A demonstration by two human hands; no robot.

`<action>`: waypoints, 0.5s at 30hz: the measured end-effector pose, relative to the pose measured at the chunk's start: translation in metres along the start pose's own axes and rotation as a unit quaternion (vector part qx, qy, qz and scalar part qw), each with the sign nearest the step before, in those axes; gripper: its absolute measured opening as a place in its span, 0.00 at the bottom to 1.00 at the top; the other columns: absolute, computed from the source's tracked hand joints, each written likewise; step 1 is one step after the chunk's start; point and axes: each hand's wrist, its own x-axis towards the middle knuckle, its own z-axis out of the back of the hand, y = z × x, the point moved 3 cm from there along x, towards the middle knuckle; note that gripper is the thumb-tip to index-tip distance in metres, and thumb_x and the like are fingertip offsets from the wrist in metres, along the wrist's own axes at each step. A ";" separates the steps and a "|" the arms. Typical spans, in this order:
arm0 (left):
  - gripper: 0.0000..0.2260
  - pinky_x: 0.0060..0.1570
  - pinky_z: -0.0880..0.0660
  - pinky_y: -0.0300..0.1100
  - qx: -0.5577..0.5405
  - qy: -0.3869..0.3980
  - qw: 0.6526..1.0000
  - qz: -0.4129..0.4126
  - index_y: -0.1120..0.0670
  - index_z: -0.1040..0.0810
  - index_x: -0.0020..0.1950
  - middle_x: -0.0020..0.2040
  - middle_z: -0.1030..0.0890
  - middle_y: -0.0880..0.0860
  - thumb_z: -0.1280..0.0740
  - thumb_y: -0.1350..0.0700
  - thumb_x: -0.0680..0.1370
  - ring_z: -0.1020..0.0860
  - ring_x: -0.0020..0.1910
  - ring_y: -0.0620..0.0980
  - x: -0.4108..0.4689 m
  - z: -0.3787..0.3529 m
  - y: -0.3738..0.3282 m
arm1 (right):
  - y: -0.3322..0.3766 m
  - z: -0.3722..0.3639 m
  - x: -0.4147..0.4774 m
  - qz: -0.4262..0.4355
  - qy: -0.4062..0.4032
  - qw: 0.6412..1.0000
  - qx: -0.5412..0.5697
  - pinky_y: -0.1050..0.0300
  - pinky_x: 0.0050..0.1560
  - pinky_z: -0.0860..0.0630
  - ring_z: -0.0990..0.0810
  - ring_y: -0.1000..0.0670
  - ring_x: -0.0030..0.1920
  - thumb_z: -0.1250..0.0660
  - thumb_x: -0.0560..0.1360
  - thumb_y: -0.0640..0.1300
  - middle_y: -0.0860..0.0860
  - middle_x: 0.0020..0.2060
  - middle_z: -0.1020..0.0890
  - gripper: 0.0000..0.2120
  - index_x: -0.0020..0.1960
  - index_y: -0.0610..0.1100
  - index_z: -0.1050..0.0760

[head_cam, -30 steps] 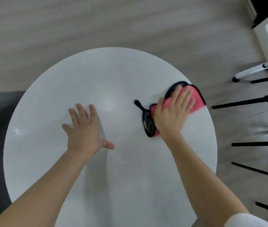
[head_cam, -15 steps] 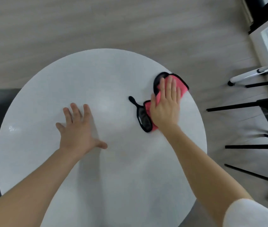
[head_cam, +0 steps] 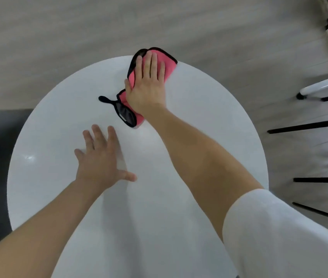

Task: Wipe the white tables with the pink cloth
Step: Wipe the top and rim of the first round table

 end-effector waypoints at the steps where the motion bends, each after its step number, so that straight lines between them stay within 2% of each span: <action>1: 0.78 0.75 0.35 0.73 -0.006 0.004 1.000 -0.002 0.51 0.70 0.85 0.86 0.63 0.64 0.27 0.16 0.55 0.61 0.86 0.69 -0.001 0.000 -0.001 | -0.014 0.001 -0.006 0.024 -0.009 1.000 0.009 0.36 0.86 0.54 0.50 0.36 0.87 0.54 0.88 0.58 0.36 0.86 0.46 0.35 0.88 0.38 0.47; 4: 0.79 0.75 0.37 0.76 -0.020 0.013 1.000 0.002 0.52 0.68 0.85 0.86 0.63 0.65 0.25 0.17 0.54 0.61 0.85 0.70 -0.003 0.005 -0.005 | -0.086 0.011 -0.055 0.023 -0.068 0.997 0.042 0.38 0.86 0.49 0.43 0.39 0.87 0.46 0.88 0.53 0.39 0.86 0.40 0.30 0.87 0.41 0.40; 6: 0.80 0.74 0.37 0.78 -0.026 0.027 0.999 0.009 0.52 0.68 0.85 0.85 0.64 0.65 0.23 0.18 0.52 0.62 0.85 0.71 -0.004 0.010 -0.007 | -0.144 0.021 -0.117 -0.033 -0.070 0.996 0.048 0.39 0.86 0.49 0.45 0.40 0.87 0.45 0.88 0.53 0.40 0.86 0.42 0.31 0.87 0.42 0.42; 9: 0.80 0.74 0.38 0.78 -0.022 0.048 0.999 0.005 0.54 0.69 0.86 0.85 0.66 0.67 0.20 0.21 0.56 0.62 0.85 0.72 -0.005 0.015 -0.009 | -0.207 0.036 -0.210 -0.115 -0.038 0.992 0.025 0.39 0.87 0.51 0.51 0.44 0.88 0.48 0.89 0.56 0.44 0.88 0.47 0.32 0.89 0.45 0.48; 12: 0.76 0.76 0.40 0.77 -0.051 0.026 0.998 -0.003 0.54 0.65 0.87 0.86 0.64 0.65 0.20 0.23 0.59 0.61 0.86 0.70 -0.010 0.015 -0.007 | -0.222 0.040 -0.241 -0.198 -0.013 0.980 0.001 0.38 0.86 0.51 0.54 0.45 0.88 0.51 0.88 0.60 0.45 0.89 0.50 0.34 0.89 0.46 0.51; 15: 0.62 0.79 0.40 0.70 -0.085 -0.071 0.993 -0.048 0.53 0.51 0.87 0.88 0.53 0.59 0.25 0.24 0.68 0.54 0.88 0.60 -0.032 -0.007 0.015 | -0.183 0.036 -0.224 -0.254 -0.011 0.967 0.000 0.33 0.85 0.52 0.54 0.40 0.88 0.52 0.86 0.66 0.39 0.88 0.51 0.40 0.89 0.42 0.53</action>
